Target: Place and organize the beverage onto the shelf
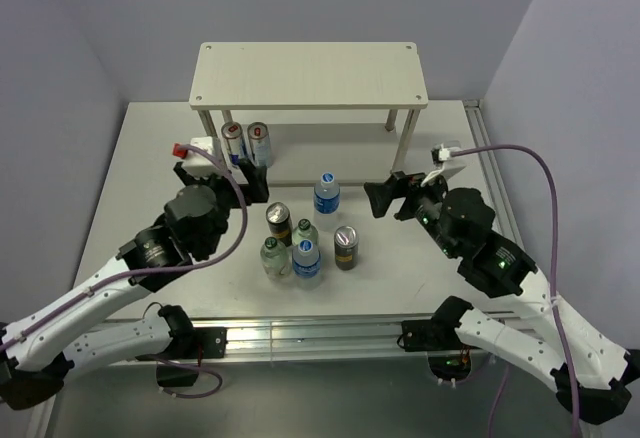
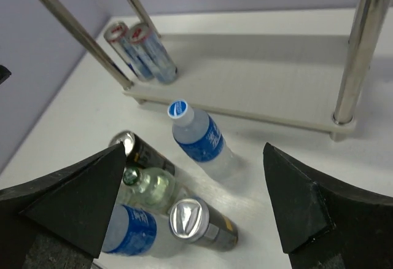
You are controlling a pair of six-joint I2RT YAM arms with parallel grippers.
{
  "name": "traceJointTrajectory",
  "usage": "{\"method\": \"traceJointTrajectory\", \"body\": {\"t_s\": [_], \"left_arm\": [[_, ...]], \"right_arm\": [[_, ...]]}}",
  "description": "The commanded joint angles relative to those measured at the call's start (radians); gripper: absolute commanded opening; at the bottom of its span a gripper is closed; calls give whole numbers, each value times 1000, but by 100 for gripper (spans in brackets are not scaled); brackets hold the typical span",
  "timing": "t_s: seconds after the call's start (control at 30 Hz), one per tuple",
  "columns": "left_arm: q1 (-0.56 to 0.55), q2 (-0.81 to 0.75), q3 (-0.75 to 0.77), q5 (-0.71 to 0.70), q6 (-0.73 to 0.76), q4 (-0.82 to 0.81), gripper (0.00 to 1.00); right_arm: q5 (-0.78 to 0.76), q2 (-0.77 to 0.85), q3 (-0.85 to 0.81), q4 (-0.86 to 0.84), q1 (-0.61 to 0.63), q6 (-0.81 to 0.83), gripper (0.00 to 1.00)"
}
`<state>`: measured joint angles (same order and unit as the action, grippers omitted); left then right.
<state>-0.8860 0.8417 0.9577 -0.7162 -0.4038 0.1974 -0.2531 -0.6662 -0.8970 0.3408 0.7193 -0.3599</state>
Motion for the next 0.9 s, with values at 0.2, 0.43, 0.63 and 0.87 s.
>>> {"method": "traceJointTrajectory", "body": {"t_s": [0.2,0.43,0.63,0.87], "left_arm": [[-142,-55,29,-178,7,131,99],[-145,-47,-22,-192,5,77,99],[-145,-36,-54,-186,-12,62,99],[-145,-84,-76,-183,-9,47,99]], "right_arm": [[-374,-51,36,-32,291,117,100],[-244,-262,76,-195,332,98,100],[-219,-501,4,-267,319,85,100],[-222,-637,-43,-307,241,42,100]]}}
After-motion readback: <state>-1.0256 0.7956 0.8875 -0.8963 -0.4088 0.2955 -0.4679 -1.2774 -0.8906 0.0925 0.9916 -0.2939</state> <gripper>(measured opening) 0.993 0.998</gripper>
